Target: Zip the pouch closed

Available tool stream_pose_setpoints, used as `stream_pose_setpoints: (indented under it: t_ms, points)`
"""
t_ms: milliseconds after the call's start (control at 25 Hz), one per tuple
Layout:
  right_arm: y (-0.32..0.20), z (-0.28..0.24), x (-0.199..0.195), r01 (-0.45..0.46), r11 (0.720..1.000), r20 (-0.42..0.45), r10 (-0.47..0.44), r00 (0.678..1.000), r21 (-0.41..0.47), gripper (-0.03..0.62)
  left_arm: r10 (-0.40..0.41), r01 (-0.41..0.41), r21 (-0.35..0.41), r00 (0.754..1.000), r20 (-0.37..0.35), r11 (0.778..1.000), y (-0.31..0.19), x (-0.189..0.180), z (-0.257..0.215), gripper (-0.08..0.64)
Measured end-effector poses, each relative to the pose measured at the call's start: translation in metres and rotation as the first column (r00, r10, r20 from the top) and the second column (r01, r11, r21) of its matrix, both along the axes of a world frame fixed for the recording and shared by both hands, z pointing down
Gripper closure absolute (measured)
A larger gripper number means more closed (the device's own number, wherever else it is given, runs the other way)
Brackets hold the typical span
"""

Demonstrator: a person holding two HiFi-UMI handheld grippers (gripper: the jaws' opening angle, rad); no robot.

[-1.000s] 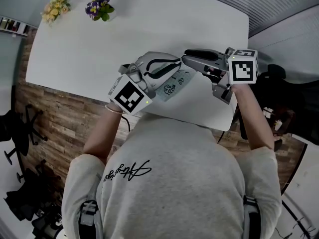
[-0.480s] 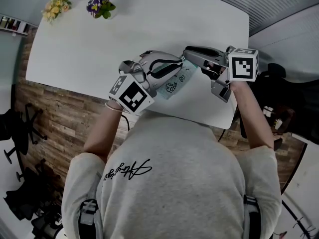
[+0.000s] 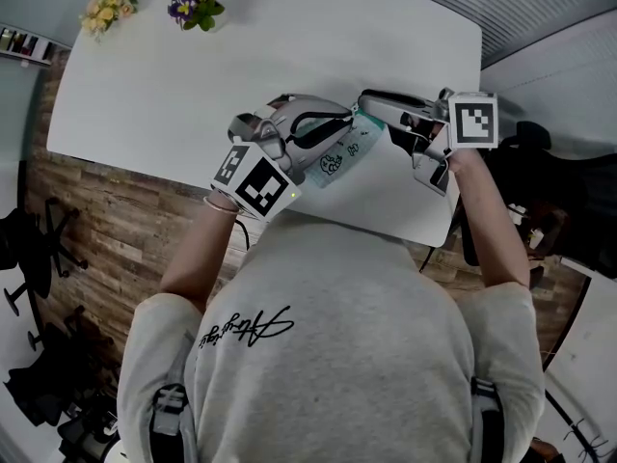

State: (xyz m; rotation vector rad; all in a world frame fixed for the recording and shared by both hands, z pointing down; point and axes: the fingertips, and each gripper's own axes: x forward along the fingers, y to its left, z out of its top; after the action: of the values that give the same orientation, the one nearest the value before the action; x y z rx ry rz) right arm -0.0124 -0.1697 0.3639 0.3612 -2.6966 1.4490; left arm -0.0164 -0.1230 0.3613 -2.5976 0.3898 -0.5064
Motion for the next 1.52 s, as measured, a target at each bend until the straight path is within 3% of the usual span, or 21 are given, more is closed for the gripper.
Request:
stream_pose_setpoints:
  t_ms: [320, 600, 720, 800, 880, 960, 1160, 1400, 1520]
  points:
    - [0.003, 0.006, -0.001, 0.019, 0.996, 0.055, -0.015, 0.998, -0.087, 0.471, 0.018, -0.018, 0.021, 1.000, 0.009, 1.000, 0.002, 0.003, 0.003, 0.538]
    - [0.001, 0.000, -0.001, -0.003, 0.998, 0.033, 0.004, 0.999, -0.056, 0.495, 0.037, -0.038, 0.027, 0.998, 0.043, 0.999, 0.006, 0.007, 0.009, 0.538]
    - [0.002, 0.005, -0.003, -0.004, 0.998, -0.096, 0.010, 0.995, 0.062, 0.517, 0.034, -0.036, 0.029, 0.998, 0.049, 0.999, 0.004, 0.008, 0.010, 0.538]
    - [0.002, 0.014, -0.002, 0.010, 0.987, -0.230, 0.028, 0.973, 0.160, 0.518, 0.030, -0.034, 0.047, 0.997, 0.070, 0.998, 0.004, 0.008, 0.011, 0.538]
    - [0.001, 0.018, -0.001, 0.010, 0.981, -0.287, 0.048, 0.957, 0.196, 0.518, 0.024, -0.030, 0.064, 0.996, 0.087, 0.997, 0.004, 0.007, 0.014, 0.538]
    - [0.001, 0.020, 0.001, -0.011, 0.989, -0.263, 0.050, 0.964, 0.150, 0.495, 0.016, -0.021, 0.069, 0.997, 0.081, 0.997, 0.004, 0.007, 0.013, 0.538]
    - [0.007, 0.017, -0.001, -0.010, 0.997, -0.068, 0.005, 0.998, -0.071, 0.488, 0.004, -0.008, 0.073, 0.998, 0.060, 0.997, 0.003, 0.008, 0.009, 0.538]
    - [0.004, -0.001, -0.006, -0.010, 0.995, 0.048, 0.015, 0.999, -0.098, 0.567, 0.052, -0.067, 0.116, 0.991, 0.125, 0.991, 0.013, 0.015, 0.020, 0.538]
    - [0.002, -0.002, -0.008, -0.009, 0.999, 0.013, 0.010, 1.000, -0.052, 0.561, 0.038, -0.051, 0.116, 0.993, 0.116, 0.992, 0.010, 0.014, 0.017, 0.538]
